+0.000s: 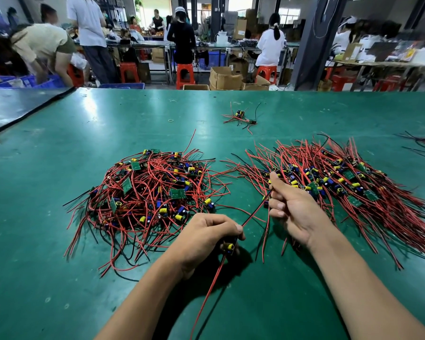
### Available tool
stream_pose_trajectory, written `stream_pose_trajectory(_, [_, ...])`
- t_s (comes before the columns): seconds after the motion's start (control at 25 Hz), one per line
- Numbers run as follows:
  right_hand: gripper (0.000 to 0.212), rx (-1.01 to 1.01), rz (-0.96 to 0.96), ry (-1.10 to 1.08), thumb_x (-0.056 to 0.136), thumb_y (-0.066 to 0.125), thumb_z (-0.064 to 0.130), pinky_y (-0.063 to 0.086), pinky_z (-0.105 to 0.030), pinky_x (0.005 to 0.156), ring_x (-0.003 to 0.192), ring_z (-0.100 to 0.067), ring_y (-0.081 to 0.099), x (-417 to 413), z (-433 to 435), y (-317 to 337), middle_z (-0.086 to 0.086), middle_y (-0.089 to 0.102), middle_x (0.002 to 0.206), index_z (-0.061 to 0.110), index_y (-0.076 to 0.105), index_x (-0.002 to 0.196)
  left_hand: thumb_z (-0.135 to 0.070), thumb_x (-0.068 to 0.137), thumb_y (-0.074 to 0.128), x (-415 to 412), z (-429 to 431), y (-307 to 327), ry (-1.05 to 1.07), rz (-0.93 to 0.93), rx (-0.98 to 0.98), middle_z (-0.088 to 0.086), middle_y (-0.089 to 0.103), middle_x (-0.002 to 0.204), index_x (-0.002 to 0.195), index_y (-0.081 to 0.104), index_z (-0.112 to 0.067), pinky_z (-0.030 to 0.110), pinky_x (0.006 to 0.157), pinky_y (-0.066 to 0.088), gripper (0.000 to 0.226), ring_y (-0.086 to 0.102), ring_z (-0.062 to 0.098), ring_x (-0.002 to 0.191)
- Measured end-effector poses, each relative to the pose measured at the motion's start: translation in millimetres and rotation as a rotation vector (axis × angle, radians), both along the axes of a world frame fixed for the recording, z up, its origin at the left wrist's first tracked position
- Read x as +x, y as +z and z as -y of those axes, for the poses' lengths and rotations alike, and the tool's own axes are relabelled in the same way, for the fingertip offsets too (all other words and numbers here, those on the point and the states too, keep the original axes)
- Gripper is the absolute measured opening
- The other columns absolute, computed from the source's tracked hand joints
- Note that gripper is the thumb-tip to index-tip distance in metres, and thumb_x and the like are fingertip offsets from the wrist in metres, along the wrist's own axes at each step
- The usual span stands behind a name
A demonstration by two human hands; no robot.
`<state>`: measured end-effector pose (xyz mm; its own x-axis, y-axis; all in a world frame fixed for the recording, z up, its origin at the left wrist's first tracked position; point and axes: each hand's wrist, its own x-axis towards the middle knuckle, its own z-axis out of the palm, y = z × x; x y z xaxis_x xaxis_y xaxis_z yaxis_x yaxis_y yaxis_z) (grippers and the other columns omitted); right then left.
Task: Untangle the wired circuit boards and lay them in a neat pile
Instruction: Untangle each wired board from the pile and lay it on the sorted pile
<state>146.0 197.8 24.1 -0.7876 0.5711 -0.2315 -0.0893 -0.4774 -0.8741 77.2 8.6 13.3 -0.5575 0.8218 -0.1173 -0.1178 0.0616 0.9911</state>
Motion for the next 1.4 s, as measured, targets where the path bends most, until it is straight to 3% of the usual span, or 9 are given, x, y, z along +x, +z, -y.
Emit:
stream_pose_trajectory(0.36, [0.049,0.125,0.028,-0.079,0.074,0.068,0.054,0.031,-0.019,0.038,0.044,-0.006,0.037,-3.2,6.1,-2.9,0.006,0.043,0.063,0.009,0.066,0.094,-0.033,0.098,0.052,-0.7,-8.3,-5.0,0.211,0.148,0.069,0.001,0.065,0.066,0.095,0.073,-0.005,0.031,0.070,0.046,0.036,0.061,0.023,0.071])
stream_pose_trajectory(0.56, [0.052,0.296,0.065,0.000,0.074,0.070,0.058,0.034,-0.021,0.043,0.048,-0.008,0.041,-2.9,14.0,-5.8,0.007,0.048,0.065,0.010,0.067,0.092,-0.049,0.096,0.049,-3.3,-8.5,-3.1,0.238,0.282,0.068,0.007,0.059,0.072,0.101,0.074,-0.009,0.031,0.061,0.052,0.047,0.062,0.022,0.063])
stream_pose_trajectory(0.68, [0.043,0.619,0.105,0.085,0.076,0.077,0.055,0.042,-0.021,0.054,0.058,-0.007,0.051,0.6,22.6,-8.3,0.009,0.059,0.071,0.017,0.070,0.095,-0.055,0.085,0.053,-3.2,-11.0,-3.7,0.245,0.325,0.172,0.011,0.066,0.083,0.118,0.062,-0.011,0.035,0.063,0.056,0.056,0.061,0.027,0.072])
stream_pose_trajectory(0.84, [0.030,1.141,0.096,0.182,0.077,0.084,0.029,0.045,-0.011,0.072,0.078,0.000,0.059,0.7,41.1,-15.1,0.006,0.063,0.098,0.030,0.068,0.103,-0.059,0.080,0.049,-3.1,-12.3,-6.2,0.243,0.281,0.240,0.002,0.073,0.104,0.124,0.054,-0.021,0.038,0.070,0.057,0.059,0.069,0.024,0.084])
stream_pose_trajectory(0.96, [0.026,1.210,0.063,0.021,0.079,0.081,0.015,0.047,-0.011,0.076,0.084,-0.003,0.064,-1.9,43.8,-14.9,0.008,0.065,0.098,0.027,0.072,0.101,-0.056,0.086,0.048,-3.6,-12.3,-5.7,0.238,0.273,0.261,-0.001,0.072,0.111,0.126,0.053,-0.030,0.036,0.066,0.055,0.048,0.069,0.025,0.085])
stream_pose_trajectory(1.08, [0.021,1.182,0.088,-0.237,0.081,0.079,0.013,0.045,-0.007,0.075,0.077,-0.003,0.064,-3.8,30.0,-14.7,0.005,0.067,0.097,0.023,0.075,0.099,-0.029,0.097,0.057,-6.9,-7.8,-8.6,0.406,-0.236,0.140,0.001,0.067,0.107,0.124,0.056,-0.026,0.028,0.054,0.051,0.028,0.062,0.018,0.063])
stream_pose_trajectory(1.16, [0.022,1.178,0.183,-0.377,0.083,0.078,0.014,0.039,-0.003,0.074,0.073,-0.004,0.061,-1.7,15.4,-14.6,-0.001,0.065,0.101,0.021,0.074,0.104,-0.018,0.094,0.062,-12.5,-4.2,-13.3,0.522,-0.623,-0.012,-0.003,0.061,0.111,0.122,0.060,-0.025,0.026,0.067,0.052,0.029,0.060,0.015,0.066])
stream_pose_trajectory(1.28, [0.032,1.264,0.377,-0.407,0.086,0.076,0.022,0.038,-0.017,0.089,0.092,-0.017,0.056,1.9,4.1,-18.6,-0.004,0.054,0.113,0.016,0.071,0.117,-0.015,0.092,0.063,-18.7,-3.0,-16.2,0.502,-0.746,-0.183,-0.001,0.051,0.127,0.117,0.065,-0.019,0.011,0.081,0.043,0.026,0.055,-0.005,0.085])
stream_pose_trajectory(1.4, [0.024,1.369,0.268,-0.350,0.086,0.075,0.023,0.043,-0.024,0.090,0.092,-0.016,0.058,1.0,11.6,-20.2,0.002,0.056,0.107,0.017,0.073,0.110,-0.013,0.091,0.063,-21.4,-5.3,-18.2,0.469,-0.794,-0.246,0.001,0.051,0.134,0.112,0.070,-0.014,0.002,0.086,0.034,0.022,0.054,0.003,0.105])
